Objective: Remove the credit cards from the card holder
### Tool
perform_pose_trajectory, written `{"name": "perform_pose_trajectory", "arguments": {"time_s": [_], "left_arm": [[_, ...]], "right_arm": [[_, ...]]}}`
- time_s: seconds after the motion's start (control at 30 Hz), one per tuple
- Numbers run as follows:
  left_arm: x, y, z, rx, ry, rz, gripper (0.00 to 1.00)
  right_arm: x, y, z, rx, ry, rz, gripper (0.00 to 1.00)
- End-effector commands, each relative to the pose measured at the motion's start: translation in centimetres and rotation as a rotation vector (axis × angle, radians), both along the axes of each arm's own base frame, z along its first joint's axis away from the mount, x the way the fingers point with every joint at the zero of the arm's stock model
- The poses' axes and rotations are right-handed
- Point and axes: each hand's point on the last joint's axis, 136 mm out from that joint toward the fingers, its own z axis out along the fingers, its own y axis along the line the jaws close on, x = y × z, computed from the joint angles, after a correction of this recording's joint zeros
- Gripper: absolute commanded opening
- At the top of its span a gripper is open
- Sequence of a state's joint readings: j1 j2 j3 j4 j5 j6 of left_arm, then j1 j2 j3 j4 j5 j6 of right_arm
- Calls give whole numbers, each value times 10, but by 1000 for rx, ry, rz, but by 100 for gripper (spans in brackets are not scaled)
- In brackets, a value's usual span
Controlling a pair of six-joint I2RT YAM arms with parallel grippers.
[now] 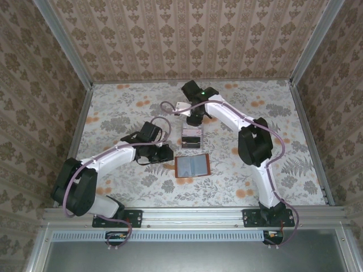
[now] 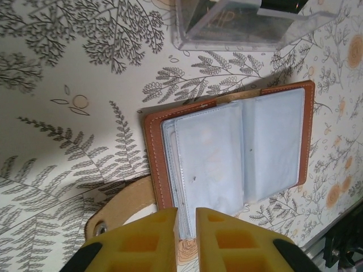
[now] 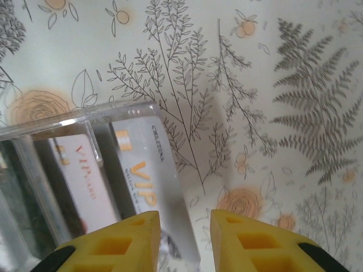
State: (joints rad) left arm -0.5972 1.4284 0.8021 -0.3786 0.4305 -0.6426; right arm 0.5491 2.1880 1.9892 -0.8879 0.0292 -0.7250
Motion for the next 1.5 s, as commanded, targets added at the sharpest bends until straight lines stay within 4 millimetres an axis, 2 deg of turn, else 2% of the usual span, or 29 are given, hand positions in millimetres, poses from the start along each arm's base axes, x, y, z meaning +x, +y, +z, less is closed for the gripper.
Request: {"name": "perform_pose_trajectory", "arguments": {"time_s": [0.0, 0.13, 0.27, 0.4, 0.6, 0.77, 1.0, 1.27, 1.37, 1.47], "left_arm": [[-2, -10, -1, -8, 15, -26, 16], [-8, -18, -11, -3, 39, -54, 14], [-14, -18, -23, 39, 62, -66, 13], [-16, -13, -37, 91, 73, -64, 12], [-11, -6, -45, 179, 59, -69, 11], [-9, -5, -49, 208, 59, -75, 11], [-21, -9, -58, 219, 90, -108, 11], [-33, -14, -59, 201, 101, -113, 11], [-35, -14, -59, 189, 103, -104, 11], [-36, -12, -62, 184, 103, -92, 10]], "right_arm": [[-2, 8, 53, 196, -82, -165, 31], [-16, 3, 69, 348, -74, -350, 31], [-36, -5, 76, 495, -27, -542, 27], [-65, 2, 78, 652, 94, -637, 25], [-109, 15, 62, 782, 297, -752, 22], [-139, 24, 38, 757, 405, -788, 21], [-161, 16, 10, 676, 500, -884, 21], [-189, 40, -16, 671, 697, -921, 28], [-197, 47, -27, 648, 729, -932, 28], [-202, 54, -36, 646, 766, -933, 22]]}}
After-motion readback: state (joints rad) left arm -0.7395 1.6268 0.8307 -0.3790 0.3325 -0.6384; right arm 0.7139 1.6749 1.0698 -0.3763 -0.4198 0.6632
